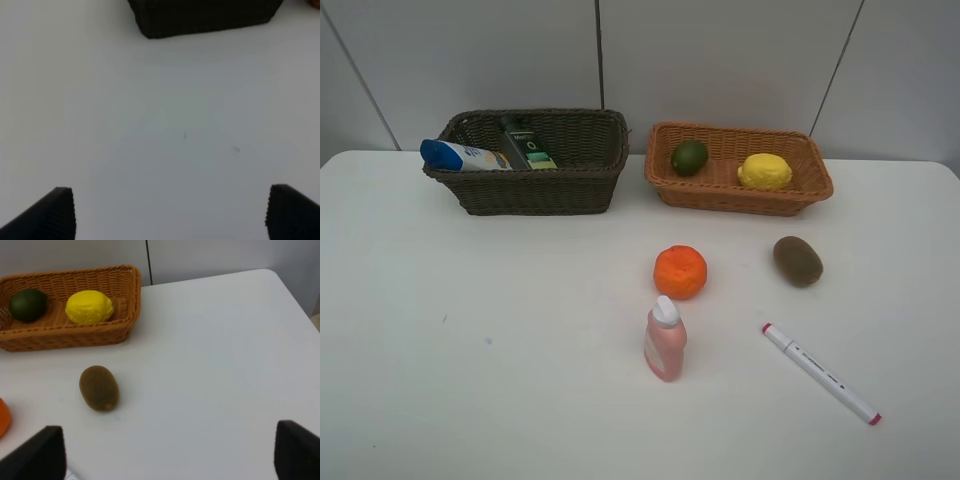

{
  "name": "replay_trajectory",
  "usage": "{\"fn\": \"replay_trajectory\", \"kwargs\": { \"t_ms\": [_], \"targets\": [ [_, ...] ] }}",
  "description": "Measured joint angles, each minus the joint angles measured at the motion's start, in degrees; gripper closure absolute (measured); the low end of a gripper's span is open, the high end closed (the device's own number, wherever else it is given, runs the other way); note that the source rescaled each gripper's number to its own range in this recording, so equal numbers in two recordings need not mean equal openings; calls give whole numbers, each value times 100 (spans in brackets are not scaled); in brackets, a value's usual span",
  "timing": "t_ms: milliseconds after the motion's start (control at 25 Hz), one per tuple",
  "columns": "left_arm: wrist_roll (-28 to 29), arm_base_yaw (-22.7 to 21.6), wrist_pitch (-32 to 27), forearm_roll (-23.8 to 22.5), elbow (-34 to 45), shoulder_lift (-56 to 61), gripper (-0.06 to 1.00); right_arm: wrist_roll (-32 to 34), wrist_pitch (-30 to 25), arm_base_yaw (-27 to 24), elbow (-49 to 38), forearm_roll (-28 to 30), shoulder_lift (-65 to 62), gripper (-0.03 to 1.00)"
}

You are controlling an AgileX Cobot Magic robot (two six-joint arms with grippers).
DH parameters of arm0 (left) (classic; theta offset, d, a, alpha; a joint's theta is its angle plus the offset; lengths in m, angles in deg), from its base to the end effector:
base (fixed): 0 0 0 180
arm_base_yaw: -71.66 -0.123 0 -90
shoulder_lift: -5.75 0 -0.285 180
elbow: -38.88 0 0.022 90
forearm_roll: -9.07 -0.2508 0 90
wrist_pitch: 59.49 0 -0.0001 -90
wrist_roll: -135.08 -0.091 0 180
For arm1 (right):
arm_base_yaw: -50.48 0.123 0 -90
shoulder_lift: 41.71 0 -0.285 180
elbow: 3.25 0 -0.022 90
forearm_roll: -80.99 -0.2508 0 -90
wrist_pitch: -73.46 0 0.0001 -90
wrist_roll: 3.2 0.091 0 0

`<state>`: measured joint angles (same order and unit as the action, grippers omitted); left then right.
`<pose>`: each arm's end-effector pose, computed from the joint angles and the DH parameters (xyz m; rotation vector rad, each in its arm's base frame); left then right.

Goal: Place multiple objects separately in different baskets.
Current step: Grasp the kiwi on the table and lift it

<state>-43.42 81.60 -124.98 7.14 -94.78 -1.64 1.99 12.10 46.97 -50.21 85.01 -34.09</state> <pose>-0.0134 0.0052 0.2813 0.1490 2.0760 -0.0814 -0.0095 -0.0050 0.2843 0.1583 2.0160 -0.0650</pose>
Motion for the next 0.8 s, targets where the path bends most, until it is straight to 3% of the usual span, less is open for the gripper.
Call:
{"fn": "replay_trajectory", "kwargs": {
  "t_ms": [240,800],
  "targets": [
    [46,0,401,122,182,0,-6,0,0,0,0,0,0,-2],
    [50,0,410,136,182,0,-6,0,0,0,0,0,0,-2]
  ]
}}
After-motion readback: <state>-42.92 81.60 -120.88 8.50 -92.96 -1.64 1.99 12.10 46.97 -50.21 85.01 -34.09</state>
